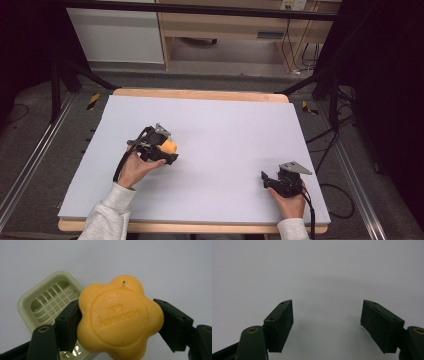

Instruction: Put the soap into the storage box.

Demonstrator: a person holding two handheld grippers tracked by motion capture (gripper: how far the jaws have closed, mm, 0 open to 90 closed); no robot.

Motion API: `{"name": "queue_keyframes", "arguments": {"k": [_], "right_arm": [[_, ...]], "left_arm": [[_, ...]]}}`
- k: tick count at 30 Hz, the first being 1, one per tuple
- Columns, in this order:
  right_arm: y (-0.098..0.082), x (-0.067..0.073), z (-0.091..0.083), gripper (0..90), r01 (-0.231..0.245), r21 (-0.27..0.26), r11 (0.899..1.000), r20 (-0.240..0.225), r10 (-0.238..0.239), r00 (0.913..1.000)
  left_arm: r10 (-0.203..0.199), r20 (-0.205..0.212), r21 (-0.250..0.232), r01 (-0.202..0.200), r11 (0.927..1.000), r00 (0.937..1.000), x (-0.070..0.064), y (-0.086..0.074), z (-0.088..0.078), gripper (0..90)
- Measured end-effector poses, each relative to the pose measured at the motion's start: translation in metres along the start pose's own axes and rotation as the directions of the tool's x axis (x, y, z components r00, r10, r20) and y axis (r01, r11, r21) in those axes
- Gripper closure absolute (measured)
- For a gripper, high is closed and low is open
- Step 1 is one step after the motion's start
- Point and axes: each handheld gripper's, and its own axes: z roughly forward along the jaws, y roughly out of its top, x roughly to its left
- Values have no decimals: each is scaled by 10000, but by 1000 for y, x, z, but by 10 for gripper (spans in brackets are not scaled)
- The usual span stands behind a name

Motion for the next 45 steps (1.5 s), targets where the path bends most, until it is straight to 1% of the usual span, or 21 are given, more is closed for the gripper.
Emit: {"name": "queue_keyframes", "arguments": {"k": [3, 5, 7, 8, 9, 12, 13, 14, 16, 18, 23, 24, 26, 28, 29, 31, 33, 36, 42, 43, 45], "right_arm": [[0, 0, 0, 264, 5, -4, 10000, 1, -5, 10000], [0, 0, 0, 264, 35, -14, 10000, 24, -35, 10000], [0, 0, 0, 264, 33, -16, 10000, 21, -33, 10000], [0, 0, 0, 264, 22, -17, 10000, 7, -22, 10000], [0, 0, 0, 264, 22, -17, 10000, 7, -22, 10000], [0, 0, 0, 264, 25, 4, 10000, -20, -25, 10000], [0, -1, 0, 264, -23, 49, 10000, -38, 23, 10000], [0, -1, 0, 264, -29, 44, 10000, -28, 29, 10000], [0, 0, 0, 264, -35, 15, 10000, -10, 35, 10000], [0, 0, 0, 265, -5, 5, 10000, -2, 5, 10000], [0, 0, 0, 265, 19, 21, 10000, -11, -19, 10000], [0, -1, 0, 265, -25, 50, 10000, -40, 25, 10000], [0, -1, 0, 265, -27, 46, 10000, -36, 28, 10000], [0, 0, 0, 268, 33, 19, 10000, -6, -33, 10000], [0, 0, 0, 268, 33, 19, 10000, -6, -33, 10000], [0, 0, 0, 268, 2, 28, 10000, -9, -2, 10000], [0, 0, 0, 268, 4, 22, 10000, -5, -4, 10000], [0, 0, 0, 268, 18, 34, 10000, -7, -18, 10000], [0, 0, 0, 268, 49, -7, 10000, 20, -49, 10000], [0, 0, 0, 268, 50, -7, 10000, 26, -50, 10000], [0, 0, 0, 268, 43, -5, 10000, 23, -43, 10000]], "left_arm": [[-59, 6, 16, 59, 10000, 10000, 2, 0, 1, 263], [-166, -99, -12, 165, 9999, 9998, 5, 2, 1, 263], [-165, -111, -11, 165, 9999, 9998, 6, 2, 0, 263], [-268, -123, -152, 267, 9995, 9996, 8, 3, -3, 263], [-268, -123, -152, 267, 9995, 9996, 8, 3, -3, 263], [-411, -138, -254, 408, 9988, 9991, 14, 4, -6, 263], [-549, -98, -287, 546, 9981, 9984, 19, 4, -7, 263], [-639, -86, -317, 636, 9975, 9979, 21, 3, -7, 263], [-670, -105, -300, 667, 9973, 9977, 22, 3, -7, 263], [-730, -271, -195, 725, 9972, 9970, 26, 2, -4, 263], [-803, -416, -92, 800, 9968, 9959, 31, 1, 0, 263], [-890, -473, -85, 887, 9960, 9949, 33, 1, 2, 263], [-913, -509, -71, 910, 9958, 9945, 34, 1, 3, 263], [-995, -640, -13, 997, 9950, 9930, 38, -1, 7, 263], [-995, -640, -13, 997, 9950, 9930, 38, -1, 7, 263], [-1187, -685, -23, 1188, 9929, 9906, 42, -4, 10, 263], [-1224, -720, -4, 1227, 9924, 9899, 44, -4, 11, 263], [-1336, -775, 130, 1350, 9908, 9880, 47, -7, 16, 263], [-1311, -779, 118, 1324, 9911, 9883, 46, -8, 20, 263], [-1271, -788, 179, 1289, 9915, 9888, 46, -8, 20, 263], [-1307, -796, 133, 1322, 9911, 9882, 46, -8, 20, 263]]}}
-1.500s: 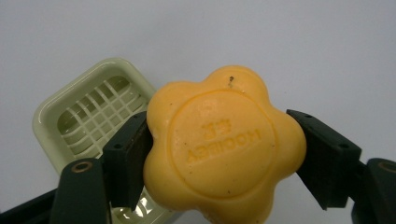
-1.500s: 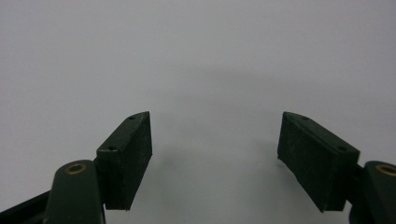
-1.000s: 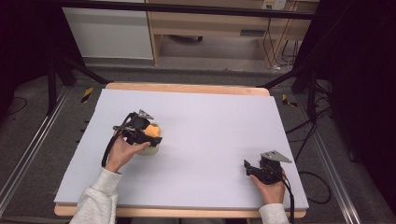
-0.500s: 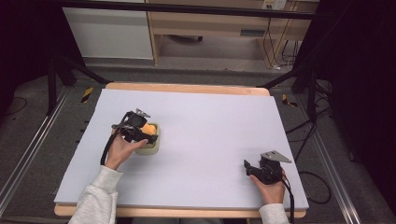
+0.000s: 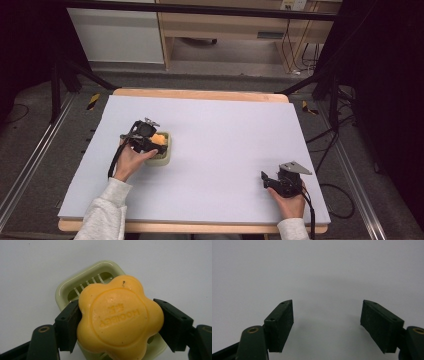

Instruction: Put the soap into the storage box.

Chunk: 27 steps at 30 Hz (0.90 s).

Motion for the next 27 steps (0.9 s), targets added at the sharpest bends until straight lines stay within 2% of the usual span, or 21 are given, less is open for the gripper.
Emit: {"name": "queue_keyframes", "arguments": {"k": [10, 17, 27], "right_arm": [[0, 0, 0, 268, 4, 11, 10000, 6, -4, 10000], [0, 0, 0, 268, 9, 10, 10000, 8, -9, 10000], [0, 0, 0, 267, 6, 5, 10000, -2, -6, 10000]], "left_arm": [[-64, 11, 156, 64, 9999, 10000, 1, -2, 6, 263], [67, -15, 298, -67, 9995, 10000, -1, -3, 10, 263], [-61, -49, 306, 62, 9995, 10000, 1, -5, 13, 263]]}}
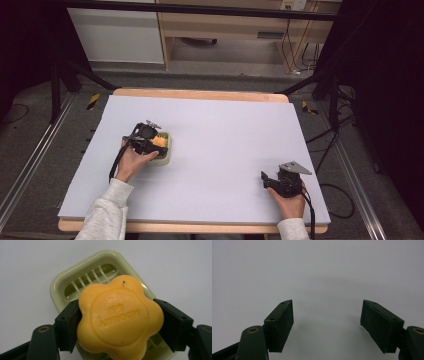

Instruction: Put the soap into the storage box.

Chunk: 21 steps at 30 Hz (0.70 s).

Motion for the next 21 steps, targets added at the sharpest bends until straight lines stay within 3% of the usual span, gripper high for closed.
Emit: {"name": "queue_keyframes", "arguments": {"k": [16, 21], "right_arm": [[0, 0, 0, 267, 55, -12, 10000, -1, -55, 10000], [0, 0, 0, 266, 22, -19, 10000, -6, -22, 10000]], "left_arm": [[43, 55, -73, -43, 10000, 10000, 1, -1, 0, 259], [5, 72, -314, -3, 9995, 10000, 1, 0, -4, 250]]}}
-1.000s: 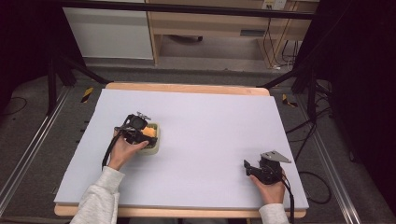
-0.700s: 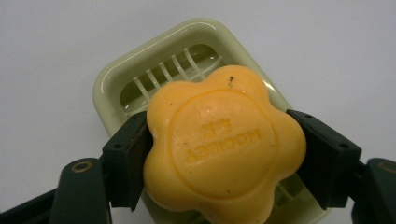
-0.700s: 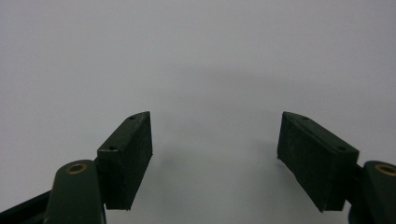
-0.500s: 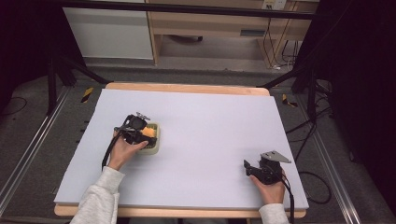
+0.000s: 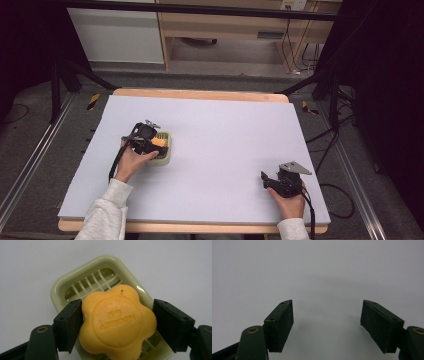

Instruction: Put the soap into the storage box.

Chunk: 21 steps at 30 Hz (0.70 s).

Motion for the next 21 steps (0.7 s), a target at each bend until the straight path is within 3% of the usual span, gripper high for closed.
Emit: {"name": "queue_keyframes", "arguments": {"k": [10, 21], "right_arm": [[0, 0, 0, 266, -1, -5, 10000, 1, 1, 10000], [0, 0, 0, 267, -39, 2, 10000, 12, 39, 10000]], "left_arm": [[-102, 48, -607, 105, 9981, 9999, -2, 2, -13, 250], [-25, -24, -1570, 21, 9876, 10000, -12, -3, -29, 248]]}}
